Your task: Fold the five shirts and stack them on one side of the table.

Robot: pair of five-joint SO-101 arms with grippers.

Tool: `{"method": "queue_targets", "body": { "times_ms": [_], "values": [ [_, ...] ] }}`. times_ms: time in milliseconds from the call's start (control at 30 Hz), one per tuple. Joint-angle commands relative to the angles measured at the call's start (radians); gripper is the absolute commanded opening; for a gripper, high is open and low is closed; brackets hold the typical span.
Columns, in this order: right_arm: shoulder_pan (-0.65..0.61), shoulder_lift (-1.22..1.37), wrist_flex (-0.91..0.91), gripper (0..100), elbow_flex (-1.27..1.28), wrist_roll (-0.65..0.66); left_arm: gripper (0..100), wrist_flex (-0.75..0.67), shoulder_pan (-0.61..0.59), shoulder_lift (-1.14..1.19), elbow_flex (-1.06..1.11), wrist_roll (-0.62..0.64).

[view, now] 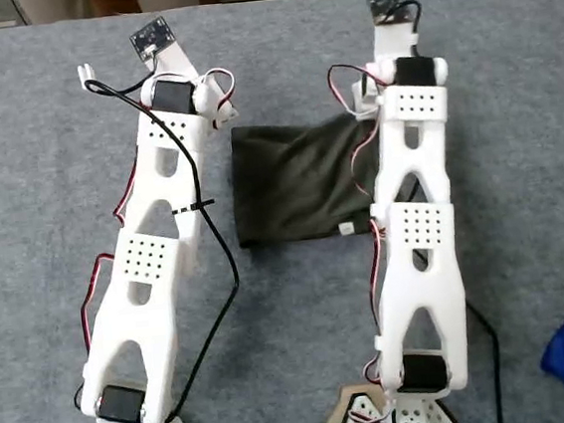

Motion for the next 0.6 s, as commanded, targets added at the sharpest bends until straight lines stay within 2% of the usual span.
{"method": "queue_targets", "body": {
  "times_ms": [0, 300, 567],
  "values": [
    [0.031, -0.012, -0.044, 0.5, -0.054, -0.018, 3, -0.015, 0.014, -0.018, -0.046, 0.006],
    [0.035, -0.012, 0.008, 1.3, -0.058, -0.014, 3, -0.026, 0.025, -0.025, -0.049, 0.008],
    [0.036, -0.116, 0.170, 22.7, -0.070, -0.021, 3, -0.011, 0.100, -0.036, -0.049, 0.009]
  ]
}}
